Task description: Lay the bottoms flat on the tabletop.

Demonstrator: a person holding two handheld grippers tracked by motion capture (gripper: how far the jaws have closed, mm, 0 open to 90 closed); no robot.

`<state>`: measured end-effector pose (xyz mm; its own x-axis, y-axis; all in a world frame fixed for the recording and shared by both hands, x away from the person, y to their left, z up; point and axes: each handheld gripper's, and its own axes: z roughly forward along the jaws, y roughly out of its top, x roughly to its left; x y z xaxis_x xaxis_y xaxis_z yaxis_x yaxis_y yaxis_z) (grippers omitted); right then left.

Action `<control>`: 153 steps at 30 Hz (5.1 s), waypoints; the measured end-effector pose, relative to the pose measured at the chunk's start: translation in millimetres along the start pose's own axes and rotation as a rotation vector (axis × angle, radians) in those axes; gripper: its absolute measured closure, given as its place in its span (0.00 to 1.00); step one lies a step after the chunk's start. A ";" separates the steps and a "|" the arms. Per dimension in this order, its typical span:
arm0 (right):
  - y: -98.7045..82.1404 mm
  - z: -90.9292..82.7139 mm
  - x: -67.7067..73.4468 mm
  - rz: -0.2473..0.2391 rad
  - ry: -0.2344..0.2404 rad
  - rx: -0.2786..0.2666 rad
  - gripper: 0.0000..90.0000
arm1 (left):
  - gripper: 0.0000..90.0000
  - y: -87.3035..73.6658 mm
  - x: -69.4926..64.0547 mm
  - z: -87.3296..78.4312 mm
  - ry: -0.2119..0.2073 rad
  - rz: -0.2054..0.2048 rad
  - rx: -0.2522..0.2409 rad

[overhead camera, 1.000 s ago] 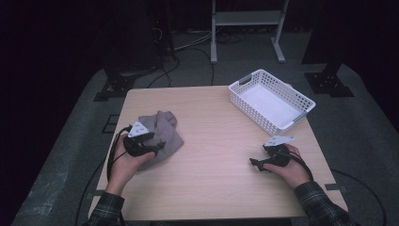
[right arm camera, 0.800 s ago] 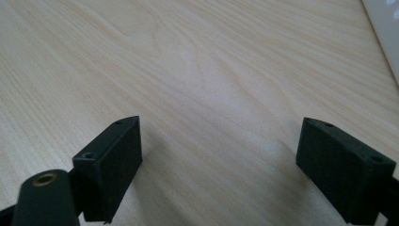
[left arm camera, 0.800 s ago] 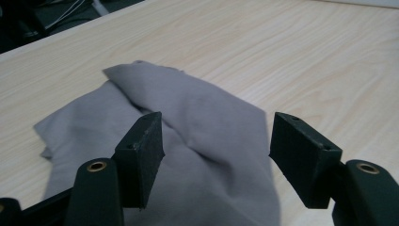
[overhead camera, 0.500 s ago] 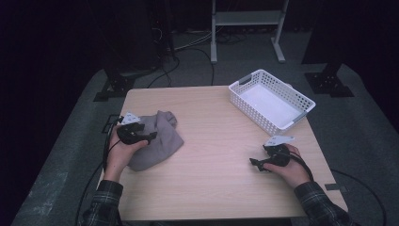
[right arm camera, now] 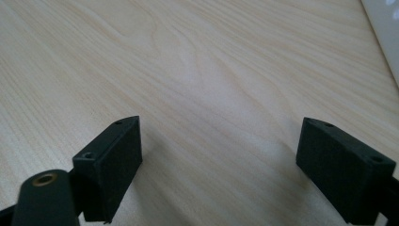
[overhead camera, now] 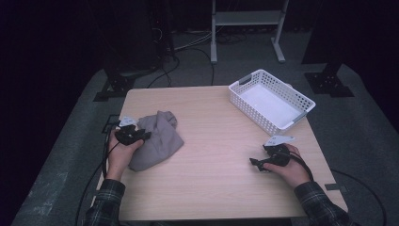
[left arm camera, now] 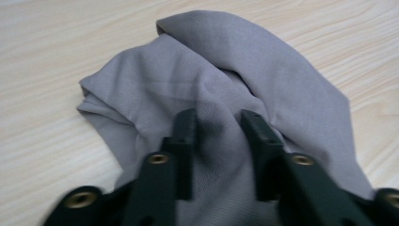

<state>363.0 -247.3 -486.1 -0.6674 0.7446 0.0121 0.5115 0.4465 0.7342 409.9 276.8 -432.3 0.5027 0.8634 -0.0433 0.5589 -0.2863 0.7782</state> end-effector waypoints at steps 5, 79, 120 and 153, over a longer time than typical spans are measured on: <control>0.1 0.2 -0.1 0.000 0.001 0.000 0.15 | 0.91 0.6 -2.0 -3.0 -0.036 -0.027 0.009; 38.0 -18.2 50.9 -0.084 0.171 -0.085 0.35 | 0.59 -18.0 -110.4 10.5 -0.472 0.216 0.100; 81.7 2.7 98.6 -0.175 0.323 -0.037 0.99 | 0.97 -12.1 -134.3 15.2 -0.676 0.231 0.097; 68.4 -30.5 43.2 -0.068 0.182 -0.064 0.77 | 0.70 -10.5 -78.5 -1.4 -0.424 0.136 0.023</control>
<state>352.6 -199.8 -414.7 -0.7889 0.6094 0.0794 0.4304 0.4556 0.7792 363.6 212.7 -436.1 0.7959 0.5717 -0.1990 0.4815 -0.3986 0.7805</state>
